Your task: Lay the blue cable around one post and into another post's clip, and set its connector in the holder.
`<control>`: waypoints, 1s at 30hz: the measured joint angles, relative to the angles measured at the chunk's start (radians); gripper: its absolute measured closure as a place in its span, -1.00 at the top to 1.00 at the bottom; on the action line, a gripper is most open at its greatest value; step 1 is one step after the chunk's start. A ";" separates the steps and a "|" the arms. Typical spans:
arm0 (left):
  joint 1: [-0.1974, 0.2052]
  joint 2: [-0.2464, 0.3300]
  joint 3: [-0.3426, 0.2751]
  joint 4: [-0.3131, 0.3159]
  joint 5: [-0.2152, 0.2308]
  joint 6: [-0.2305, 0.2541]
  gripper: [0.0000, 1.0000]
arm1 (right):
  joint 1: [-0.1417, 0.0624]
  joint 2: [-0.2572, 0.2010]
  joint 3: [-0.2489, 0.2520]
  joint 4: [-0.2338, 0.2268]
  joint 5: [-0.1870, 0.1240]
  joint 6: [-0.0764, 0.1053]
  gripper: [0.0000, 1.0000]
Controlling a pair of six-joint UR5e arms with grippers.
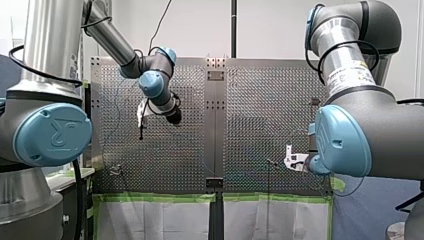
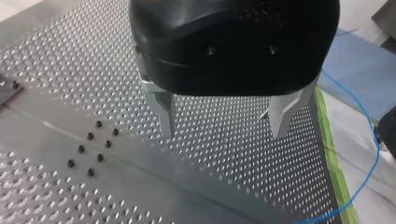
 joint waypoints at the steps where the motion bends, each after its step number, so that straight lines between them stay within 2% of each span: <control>1: -0.008 -0.008 0.003 0.008 0.001 0.000 0.98 | -0.001 0.000 0.000 -0.001 0.000 0.000 -0.95; 10: -0.086 -0.086 0.035 0.086 0.015 0.009 0.98 | -0.001 -0.001 -0.002 0.005 -0.001 -0.001 -0.95; 22: -0.186 -0.186 0.127 0.186 0.016 0.033 0.98 | -0.004 -0.001 -0.004 0.021 0.003 -0.005 -0.95; 30: -0.257 -0.257 0.198 0.257 -0.026 0.019 0.98 | -0.023 -0.001 -0.004 0.038 0.028 0.001 -0.95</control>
